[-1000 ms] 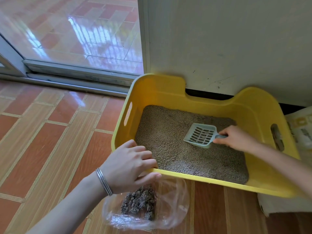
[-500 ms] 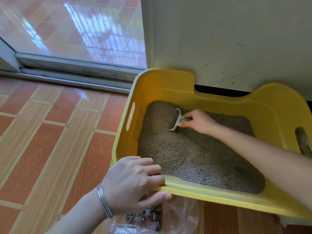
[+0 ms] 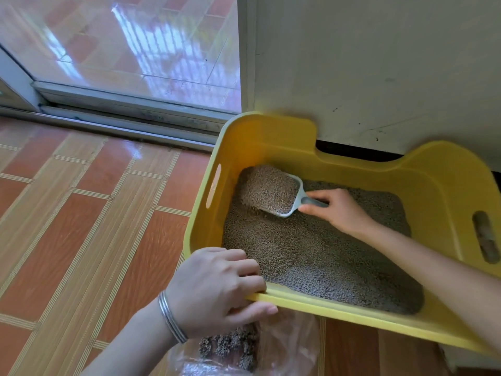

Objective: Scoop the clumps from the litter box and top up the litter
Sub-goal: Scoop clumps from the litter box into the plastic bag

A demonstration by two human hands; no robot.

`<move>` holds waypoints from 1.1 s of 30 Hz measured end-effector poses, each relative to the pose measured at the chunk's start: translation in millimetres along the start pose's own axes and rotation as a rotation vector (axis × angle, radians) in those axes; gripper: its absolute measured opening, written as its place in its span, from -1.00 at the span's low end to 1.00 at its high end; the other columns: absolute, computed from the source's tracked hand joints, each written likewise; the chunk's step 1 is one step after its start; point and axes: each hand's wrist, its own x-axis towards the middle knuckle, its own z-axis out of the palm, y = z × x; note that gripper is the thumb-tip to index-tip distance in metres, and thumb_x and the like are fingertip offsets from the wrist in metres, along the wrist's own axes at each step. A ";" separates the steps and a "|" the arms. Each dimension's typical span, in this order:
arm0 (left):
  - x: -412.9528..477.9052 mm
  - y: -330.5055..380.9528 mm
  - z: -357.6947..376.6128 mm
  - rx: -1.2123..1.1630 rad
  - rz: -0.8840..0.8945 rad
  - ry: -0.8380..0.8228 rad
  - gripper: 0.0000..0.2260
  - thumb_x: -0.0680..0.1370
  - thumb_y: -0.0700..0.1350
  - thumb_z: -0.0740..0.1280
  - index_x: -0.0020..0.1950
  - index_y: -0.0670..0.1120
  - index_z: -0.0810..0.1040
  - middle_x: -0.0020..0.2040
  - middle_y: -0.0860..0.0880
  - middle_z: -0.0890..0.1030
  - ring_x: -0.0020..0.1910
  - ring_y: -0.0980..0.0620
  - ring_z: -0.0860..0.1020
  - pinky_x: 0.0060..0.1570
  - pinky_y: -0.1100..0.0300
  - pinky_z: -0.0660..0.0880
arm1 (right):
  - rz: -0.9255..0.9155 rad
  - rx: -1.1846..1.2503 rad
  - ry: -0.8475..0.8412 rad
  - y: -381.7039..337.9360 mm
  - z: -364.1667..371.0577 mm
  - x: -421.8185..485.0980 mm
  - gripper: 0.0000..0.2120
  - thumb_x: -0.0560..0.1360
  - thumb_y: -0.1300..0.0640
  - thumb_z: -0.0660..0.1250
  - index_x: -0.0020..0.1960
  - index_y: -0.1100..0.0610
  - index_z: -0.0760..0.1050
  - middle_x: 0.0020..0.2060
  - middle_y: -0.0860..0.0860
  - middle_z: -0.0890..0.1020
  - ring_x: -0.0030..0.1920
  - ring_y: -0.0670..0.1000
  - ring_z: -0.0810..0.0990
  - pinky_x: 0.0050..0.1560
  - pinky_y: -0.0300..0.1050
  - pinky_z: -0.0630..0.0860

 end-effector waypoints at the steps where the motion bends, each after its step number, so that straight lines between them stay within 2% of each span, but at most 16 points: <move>1: -0.1 0.2 0.2 0.001 -0.003 0.003 -0.57 0.57 0.27 0.05 -0.26 0.07 0.55 -0.35 0.14 0.47 -0.38 0.12 0.42 -0.44 0.27 0.34 | -0.001 -0.025 -0.008 1.1 -3.7 -5.5 -0.53 0.40 -0.09 0.39 0.24 0.08 0.50 0.21 -0.04 0.56 0.10 -0.17 0.49 0.09 -0.23 0.36; 4: -0.1 0.8 0.7 -0.003 -0.009 0.016 -0.56 0.57 0.28 0.03 -0.24 0.08 0.55 -0.35 0.14 0.48 -0.38 0.14 0.42 -0.45 0.26 0.39 | -0.014 -0.070 -0.009 2.0 -14.1 -23.0 -0.52 0.40 -0.08 0.39 0.26 0.09 0.50 0.21 -0.03 0.56 0.16 -0.08 0.52 0.17 -0.09 0.40; 8: -0.6 1.7 2.3 -0.020 -0.016 0.044 -0.55 0.57 0.28 0.02 -0.23 0.08 0.56 -0.34 0.14 0.49 -0.37 0.13 0.43 -0.45 0.24 0.41 | -0.066 -0.046 0.043 -4.4 -25.3 -42.2 -0.57 0.39 -0.07 0.40 0.21 0.07 0.53 0.06 -0.16 0.57 0.02 -0.17 0.54 0.01 -0.21 0.37; 12: -1.0 2.3 2.9 -0.003 -0.021 0.068 -0.54 0.57 0.29 0.00 -0.23 0.09 0.57 -0.33 0.15 0.51 -0.37 0.14 0.45 -0.46 0.24 0.41 | -0.068 -0.041 0.065 -10.0 -35.3 -52.9 -0.53 0.38 -0.09 0.40 0.22 0.10 0.52 0.04 -0.19 0.52 0.08 -0.17 0.51 0.09 -0.20 0.35; 15: -2.0 3.5 3.2 0.012 -0.025 0.074 -0.51 0.58 0.29 -0.03 -0.24 0.09 0.57 -0.34 0.15 0.51 -0.38 0.14 0.45 -0.48 0.25 0.40 | -0.079 -0.025 0.077 -15.9 -40.4 -58.3 -0.46 0.31 -0.19 0.36 0.20 0.08 0.54 0.04 -0.21 0.53 0.05 -0.19 0.52 0.05 -0.22 0.36; 18: -1.9 3.8 2.9 0.037 -0.027 0.084 -0.50 0.58 0.28 -0.04 -0.27 0.08 0.56 -0.36 0.14 0.48 -0.39 0.14 0.43 -0.50 0.25 0.37 | -0.094 -0.030 0.095 -17.6 -43.0 -62.0 -0.44 0.28 -0.22 0.34 0.18 0.06 0.55 0.02 -0.26 0.52 -0.02 -0.32 0.50 -0.01 -0.36 0.35; 21: -2.0 3.7 2.9 0.043 -0.024 0.099 -0.52 0.58 0.28 -0.02 -0.29 0.06 0.52 -0.37 0.12 0.47 -0.40 0.11 0.42 -0.51 0.23 0.36 | -0.100 -0.018 0.136 -15.7 -44.6 -65.3 -0.53 0.30 -0.17 0.39 0.14 0.03 0.57 -0.11 -0.48 0.47 -0.14 -0.55 0.45 -0.13 -0.63 0.32; 23: -2.1 3.9 2.6 0.043 -0.020 0.107 -0.53 0.57 0.27 -0.01 -0.30 0.05 0.51 -0.38 0.12 0.46 -0.41 0.10 0.42 -0.52 0.24 0.35 | -0.098 -0.011 0.156 -15.0 -45.8 -67.4 -0.51 0.28 -0.19 0.38 0.14 0.02 0.57 -0.21 -0.56 0.43 -0.16 -0.59 0.41 -0.14 -0.68 0.28; 25: -1.6 3.8 2.3 0.045 -0.021 0.112 -0.54 0.58 0.26 0.00 -0.30 0.06 0.51 -0.38 0.12 0.46 -0.42 0.10 0.41 -0.53 0.26 0.31 | -0.097 -0.007 0.159 -14.7 -47.4 -69.2 -0.45 0.25 -0.23 0.36 0.15 0.03 0.56 -0.20 -0.55 0.44 -0.15 -0.57 0.43 -0.12 -0.64 0.32; 28: -1.3 3.7 3.3 0.045 -0.022 0.110 -0.53 0.58 0.26 0.00 -0.30 0.05 0.51 -0.38 0.12 0.46 -0.41 0.10 0.41 -0.53 0.25 0.30 | -0.105 -0.011 0.140 -12.7 -50.7 -70.9 -0.40 0.24 -0.28 0.34 0.16 0.03 0.55 -0.12 -0.50 0.46 -0.11 -0.52 0.46 -0.12 -0.48 0.40; 33: -1.4 3.4 3.3 0.043 -0.022 0.118 -0.54 0.58 0.26 0.01 -0.30 0.05 0.51 -0.38 0.12 0.46 -0.42 0.10 0.41 -0.52 0.28 0.28 | -0.115 -0.011 0.106 -11.1 -54.9 -72.5 -0.32 0.22 -0.31 0.33 0.20 0.07 0.53 0.05 -0.23 0.54 0.01 -0.29 0.52 0.04 -0.27 0.41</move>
